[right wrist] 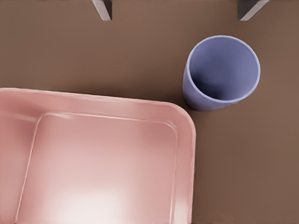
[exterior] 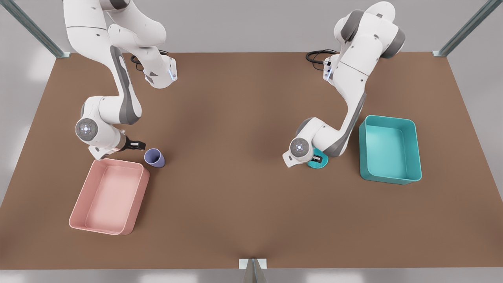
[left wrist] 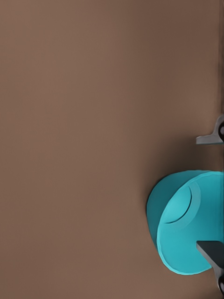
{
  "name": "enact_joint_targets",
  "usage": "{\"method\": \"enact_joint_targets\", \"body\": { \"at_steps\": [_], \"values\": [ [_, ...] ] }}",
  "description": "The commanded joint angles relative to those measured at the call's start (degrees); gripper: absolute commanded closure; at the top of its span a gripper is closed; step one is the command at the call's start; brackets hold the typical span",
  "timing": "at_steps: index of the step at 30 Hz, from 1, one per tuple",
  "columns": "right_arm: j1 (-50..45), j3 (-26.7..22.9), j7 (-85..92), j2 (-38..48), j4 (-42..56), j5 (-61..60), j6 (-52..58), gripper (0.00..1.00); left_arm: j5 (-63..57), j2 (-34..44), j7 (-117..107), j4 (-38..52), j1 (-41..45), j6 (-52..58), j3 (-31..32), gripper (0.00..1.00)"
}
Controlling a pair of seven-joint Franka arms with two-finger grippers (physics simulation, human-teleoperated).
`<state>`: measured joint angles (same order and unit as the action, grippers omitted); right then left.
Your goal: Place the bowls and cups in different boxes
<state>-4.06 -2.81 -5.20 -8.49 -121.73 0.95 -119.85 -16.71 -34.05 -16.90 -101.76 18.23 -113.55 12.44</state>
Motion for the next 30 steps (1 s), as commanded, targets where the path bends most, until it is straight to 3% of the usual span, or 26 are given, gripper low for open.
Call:
{"method": "enact_joint_targets", "body": {
  "at_steps": [1,4,6,8,10,16,17,19,21,25,26,27,28,30],
  "values": [
    [0.1,0.0,-8.5,-0.9,-0.3,-0.4,-9.5,0.0,-0.3,0.2,-14.3,-2.5,-0.1,-7.0,0.0,0.0],
    [0.2,-0.1,-8.6,-2.7,-0.3,-1.6,-9.8,0.0,-0.5,-3.0,-14.2,-2.5,-0.1,-13.2,-0.3,0.0],
    [0.5,-0.1,-8.7,-4.2,-0.9,-3.4,-10.2,0.0,-0.5,-3.0,-14.1,-2.4,0.0,-12.7,-0.4,0.49],
    [0.6,-0.1,-8.7,-4.3,-1.6,-3.8,-10.3,0.0,-0.5,-2.7,-14.0,-2.2,0.1,-10.7,-0.8,0.7],
    [0.6,-0.1,-8.6,-4.3,-2.5,-4.4,-10.2,0.0,-0.8,-1.6,-13.6,-1.9,-0.1,-7.3,-1.0,0.78],
    [0.0,-0.1,-8.5,-5.8,-3.8,-4.4,-11.0,0.0,-3.0,3.5,-7.9,3.7,-2.0,9.1,-4.3,0.79],
    [0.0,-0.1,-8.6,-6.2,-3.8,-4.4,-11.3,0.0,-3.2,6.6,-4.4,7.9,-5.9,18.2,-4.7,0.79],
    [0.0,0.0,-8.6,-8.2,-3.7,-4.4,-12.3,0.0,-2.8,13.3,-0.8,8.4,-17.5,22.2,-5.1,0.79],
    [0.0,0.0,-8.6,-9.5,-3.7,-4.4,-12.8,0.0,-1.3,15.0,-0.1,7.3,-25.8,18.9,-5.5,0.79],
    [0.0,0.0,-8.6,-10.0,-3.7,-4.5,-13.0,0.0,1.2,14.5,1.9,-7.7,-27.1,-1.8,-11.6,0.79],
    [0.0,0.0,-8.6,-10.0,-3.7,-4.5,-13.0,0.05,1.2,14.0,1.6,-12.0,-27.2,-7.8,-11.6,0.79],
    [0.0,0.0,-8.6,-10.0,-3.7,-4.5,-12.9,0.19,1.2,13.4,1.6,-13.7,-27.2,-11.2,-12.4,0.79],
    [-0.1,0.0,-8.7,-10.1,-3.7,-4.5,-12.8,0.44,1.2,12.5,1.6,-15.0,-27.2,-13.4,-12.4,0.79],
    [-0.1,0.0,-8.7,-10.4,-3.2,-4.5,-12.5,0.67,1.2,10.1,1.7,-15.7,-27.5,-15.9,-12.4,0.79]
  ]
}}
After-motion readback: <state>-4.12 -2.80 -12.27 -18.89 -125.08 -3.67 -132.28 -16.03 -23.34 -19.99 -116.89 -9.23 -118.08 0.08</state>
